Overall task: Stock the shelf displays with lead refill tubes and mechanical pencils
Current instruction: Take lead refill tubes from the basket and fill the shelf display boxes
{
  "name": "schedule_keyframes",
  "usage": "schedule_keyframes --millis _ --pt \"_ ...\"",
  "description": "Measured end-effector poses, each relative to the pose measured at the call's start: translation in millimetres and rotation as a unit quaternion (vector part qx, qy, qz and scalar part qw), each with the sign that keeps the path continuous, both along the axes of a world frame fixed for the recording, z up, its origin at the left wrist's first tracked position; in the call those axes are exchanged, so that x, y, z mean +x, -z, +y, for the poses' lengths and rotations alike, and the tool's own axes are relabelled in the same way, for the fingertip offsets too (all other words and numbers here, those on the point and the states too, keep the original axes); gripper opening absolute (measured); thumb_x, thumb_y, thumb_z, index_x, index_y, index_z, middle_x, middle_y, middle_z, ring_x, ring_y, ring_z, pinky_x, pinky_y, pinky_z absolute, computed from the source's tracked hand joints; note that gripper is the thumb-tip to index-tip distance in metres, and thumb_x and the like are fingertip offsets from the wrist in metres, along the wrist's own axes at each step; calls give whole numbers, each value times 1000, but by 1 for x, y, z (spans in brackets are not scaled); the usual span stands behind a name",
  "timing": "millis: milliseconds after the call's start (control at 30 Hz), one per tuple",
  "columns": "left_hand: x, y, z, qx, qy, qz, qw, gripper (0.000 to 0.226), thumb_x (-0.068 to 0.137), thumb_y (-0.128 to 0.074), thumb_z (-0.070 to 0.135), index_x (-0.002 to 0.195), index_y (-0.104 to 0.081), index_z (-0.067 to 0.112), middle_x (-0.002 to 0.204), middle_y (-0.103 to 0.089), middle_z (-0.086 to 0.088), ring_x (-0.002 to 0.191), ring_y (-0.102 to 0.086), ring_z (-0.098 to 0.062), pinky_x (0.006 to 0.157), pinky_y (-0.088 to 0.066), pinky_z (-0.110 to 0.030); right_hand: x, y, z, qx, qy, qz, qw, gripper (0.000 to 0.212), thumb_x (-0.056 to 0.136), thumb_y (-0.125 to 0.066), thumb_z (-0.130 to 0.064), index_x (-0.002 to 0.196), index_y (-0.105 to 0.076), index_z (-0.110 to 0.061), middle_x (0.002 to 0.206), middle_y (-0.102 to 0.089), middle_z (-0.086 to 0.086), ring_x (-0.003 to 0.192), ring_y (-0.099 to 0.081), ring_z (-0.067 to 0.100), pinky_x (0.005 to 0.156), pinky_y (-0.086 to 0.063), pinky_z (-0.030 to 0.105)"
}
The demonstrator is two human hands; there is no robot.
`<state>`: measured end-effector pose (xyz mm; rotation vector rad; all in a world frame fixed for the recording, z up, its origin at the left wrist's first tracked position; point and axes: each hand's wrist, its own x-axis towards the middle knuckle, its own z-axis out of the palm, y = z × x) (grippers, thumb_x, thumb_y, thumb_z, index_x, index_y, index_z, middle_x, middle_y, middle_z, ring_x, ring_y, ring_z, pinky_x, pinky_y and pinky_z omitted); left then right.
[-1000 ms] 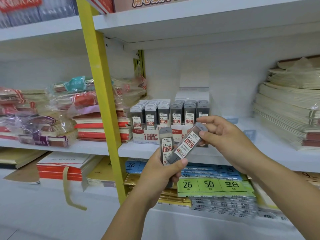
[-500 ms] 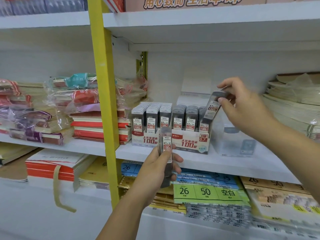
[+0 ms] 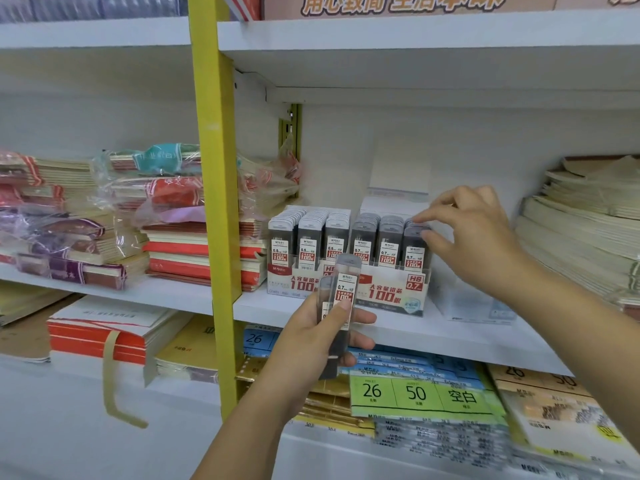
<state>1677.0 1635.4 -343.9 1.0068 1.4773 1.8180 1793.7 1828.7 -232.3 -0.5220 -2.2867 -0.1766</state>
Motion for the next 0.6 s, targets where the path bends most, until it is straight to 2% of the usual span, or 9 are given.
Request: schedule_keyframes --millis 67,100,200,267,367,433,500,533,600 --pt "1 -2 -2 15 8 -2 1000 26 95 -56 47 118 -59 36 104 -77 2 75 -73 -11 58 -53 -19 4 12 -20 -53 -70 64 994 25 93 -58 -25 116 -66 -29 103 -57 -11 95 -40 -2 78 -26 10" --pt "1 -3 -2 21 13 -2 1000 29 91 -58 50 118 -59 37 106 -77 1 80 -73 -14 59 -54 -21 5 20 -33 -128 -121 78 981 26 93 -57 -26 117 -63 -34 99 -59 -16 89 -45 -8 73 -33 6" --pt "6 -3 -1 25 36 -3 999 24 89 -62 53 109 -65 42 107 -77 -4 86 -74 -19 60 -55 -23 2 44 -64 -362 -235 57 900 31 93 -58 -32 121 -55 -45 100 -65 -17 89 -58 -10 71 -47 11" --pt "9 0 0 21 44 -9 999 20 90 -63 54 105 -67 42 105 -77 -6 85 -74 -19 60 -55 -24 -3 53 -71 -420 -268 56 865 28 94 -59 -25 118 -59 -40 100 -71 -12 90 -65 -3 75 -51 14" --pt "8 4 2 14 33 -22 999 29 89 -63 53 112 -64 35 101 -77 -9 82 -74 -19 59 -54 -25 -5 50 -73 -444 -304 111 835 22 94 -60 -15 110 -64 -30 90 -75 -11 78 -69 -2 62 -48 8" --pt "3 3 2 17 27 -42 999 37 87 -61 44 119 -57 26 100 -77 -10 79 -72 -20 57 -54 -26 -2 42 -70 -418 -302 194 834 20 94 -60 -15 104 -64 -32 87 -75 -9 74 -69 2 58 -51 13" --pt "-3 2 1 27 6 -50 998 36 86 -57 35 119 -52 22 100 -77 -9 76 -70 -21 57 -53 -29 -1 26 -65 -363 -295 254 847 22 94 -59 -20 95 -62 -41 89 -72 -8 78 -69 11 61 -58 28" --pt "-5 3 0 30 -6 -48 998 30 91 -55 32 119 -51 22 100 -77 -8 76 -69 -21 58 -53 -29 -2 19 -62 -327 -291 263 860 23 94 -59 -21 92 -60 -44 90 -71 -8 80 -69 12 63 -59 30" --pt "-9 5 -2 35 -27 -46 998 18 102 -49 25 119 -53 23 99 -78 -4 78 -71 -18 58 -54 -28 -7 4 -54 -233 -275 247 900 21 94 -58 -22 94 -56 -42 85 -67 -11 80 -65 0 64 -54 16"
